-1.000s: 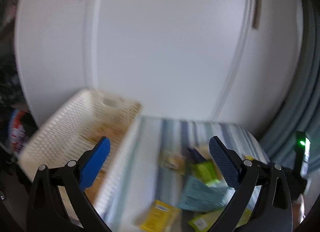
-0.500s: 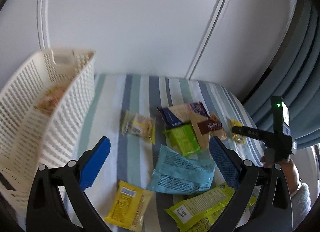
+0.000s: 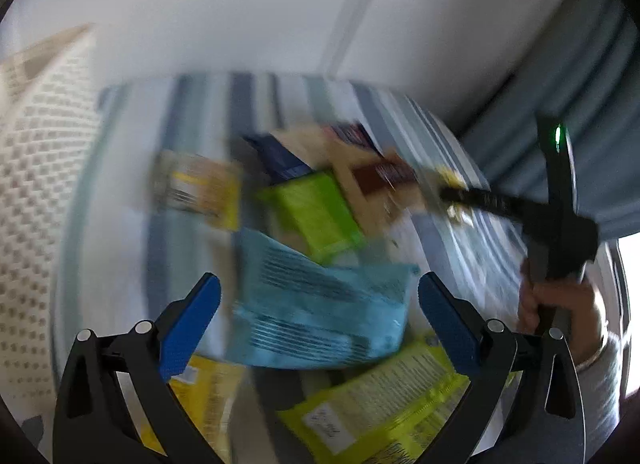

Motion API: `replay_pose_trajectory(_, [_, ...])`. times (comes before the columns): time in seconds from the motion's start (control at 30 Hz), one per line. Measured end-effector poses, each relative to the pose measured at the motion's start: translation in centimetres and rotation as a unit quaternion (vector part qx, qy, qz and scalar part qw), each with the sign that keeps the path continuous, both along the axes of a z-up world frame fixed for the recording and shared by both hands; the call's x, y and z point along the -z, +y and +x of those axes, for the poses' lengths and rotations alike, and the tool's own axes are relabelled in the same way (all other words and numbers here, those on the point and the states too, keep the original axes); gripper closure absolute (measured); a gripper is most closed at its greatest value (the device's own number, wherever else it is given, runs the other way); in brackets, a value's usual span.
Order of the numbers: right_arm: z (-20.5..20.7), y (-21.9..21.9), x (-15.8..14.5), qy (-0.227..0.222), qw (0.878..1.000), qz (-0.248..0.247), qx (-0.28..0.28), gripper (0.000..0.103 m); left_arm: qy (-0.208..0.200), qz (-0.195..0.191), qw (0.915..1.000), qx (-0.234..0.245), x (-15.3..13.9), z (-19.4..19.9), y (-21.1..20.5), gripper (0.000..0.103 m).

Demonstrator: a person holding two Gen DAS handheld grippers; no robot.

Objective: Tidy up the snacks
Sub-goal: 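Grasp the yellow wafer pack with the right tool, then grasp the light-blue pack with the left tool while the right tool holds the yellow pack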

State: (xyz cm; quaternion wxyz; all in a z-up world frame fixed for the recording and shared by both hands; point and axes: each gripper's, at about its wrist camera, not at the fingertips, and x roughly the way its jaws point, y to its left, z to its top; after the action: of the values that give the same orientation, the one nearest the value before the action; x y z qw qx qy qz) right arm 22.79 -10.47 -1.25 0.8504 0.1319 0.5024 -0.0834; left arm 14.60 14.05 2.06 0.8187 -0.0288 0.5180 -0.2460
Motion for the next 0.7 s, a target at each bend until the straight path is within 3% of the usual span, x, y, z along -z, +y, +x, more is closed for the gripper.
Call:
replay_pose_trajectory(0.17, [-1.0,2.3,-0.8,-0.025,0.999,0.027,-0.028,0.055,-0.011,0.054,0.998,0.031,0.9,-0.6,-2.2,0.003])
replay_pose_trajectory(0.5, [-1.9,4.5,-2.3,-0.062,0.996,0.021,-0.061,0.055,0.03,0.044,0.9985,0.012,1.8,0.8,-1.2,0.003])
replay_pose_trajectory(0.7, [-2.7,4.4,-2.8,-0.086,0.994,0.015,-0.067,0.055,0.0,0.112,0.9936,0.016,1.8,0.2,-3.1,0.006])
